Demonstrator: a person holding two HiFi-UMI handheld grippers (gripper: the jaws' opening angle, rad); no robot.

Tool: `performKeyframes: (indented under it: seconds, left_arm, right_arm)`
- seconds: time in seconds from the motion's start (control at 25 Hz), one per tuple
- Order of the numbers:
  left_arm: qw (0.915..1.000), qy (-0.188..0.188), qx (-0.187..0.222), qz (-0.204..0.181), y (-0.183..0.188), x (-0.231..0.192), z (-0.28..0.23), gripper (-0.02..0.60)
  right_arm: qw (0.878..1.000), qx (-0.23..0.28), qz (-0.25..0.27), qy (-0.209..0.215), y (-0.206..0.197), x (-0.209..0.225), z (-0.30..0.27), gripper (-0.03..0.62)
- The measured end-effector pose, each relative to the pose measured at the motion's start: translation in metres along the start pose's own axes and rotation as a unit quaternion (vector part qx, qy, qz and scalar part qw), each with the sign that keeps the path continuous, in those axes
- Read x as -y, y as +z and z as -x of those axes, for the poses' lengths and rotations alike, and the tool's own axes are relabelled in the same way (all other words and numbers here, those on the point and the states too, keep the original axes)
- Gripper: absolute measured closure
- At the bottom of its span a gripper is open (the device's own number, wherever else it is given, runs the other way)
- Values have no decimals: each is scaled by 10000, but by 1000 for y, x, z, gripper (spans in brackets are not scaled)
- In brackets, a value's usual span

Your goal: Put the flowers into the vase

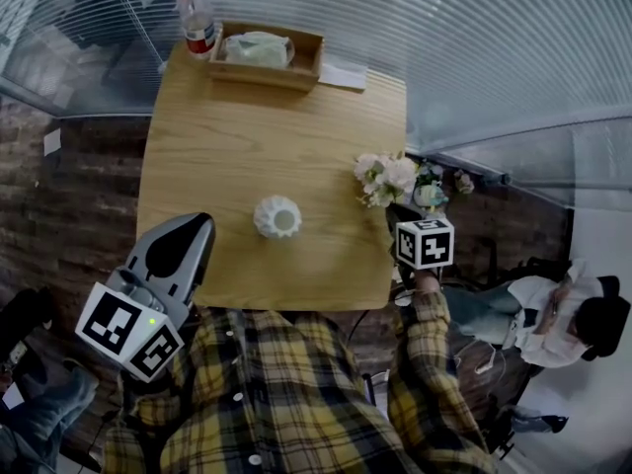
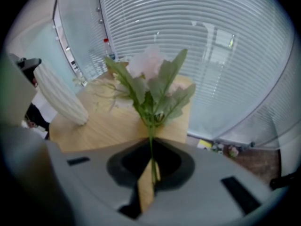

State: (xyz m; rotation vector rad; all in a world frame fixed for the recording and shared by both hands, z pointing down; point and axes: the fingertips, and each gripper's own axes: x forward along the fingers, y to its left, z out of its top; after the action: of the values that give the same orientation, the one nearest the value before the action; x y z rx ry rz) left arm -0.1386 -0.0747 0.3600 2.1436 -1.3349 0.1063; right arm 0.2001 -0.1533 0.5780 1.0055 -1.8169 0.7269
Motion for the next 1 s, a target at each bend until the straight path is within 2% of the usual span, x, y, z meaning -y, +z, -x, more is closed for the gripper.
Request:
performKeyframes:
  seconds: [0.52, 0.76, 1.0]
  left_arm:
    - [9985, -511, 37, -216, 12, 22, -17, 571]
    - [9978, -616, 89, -235, 16, 27, -20, 571]
    - [9977, -612, 193, -223, 19, 28, -15, 571]
  right_arm:
    - [9983, 230, -490, -214, -24, 10, 69, 568]
    - [9948, 652, -781, 28, -16, -11, 105, 568]
    - [9897, 1186, -697, 407, 22, -53, 134, 568]
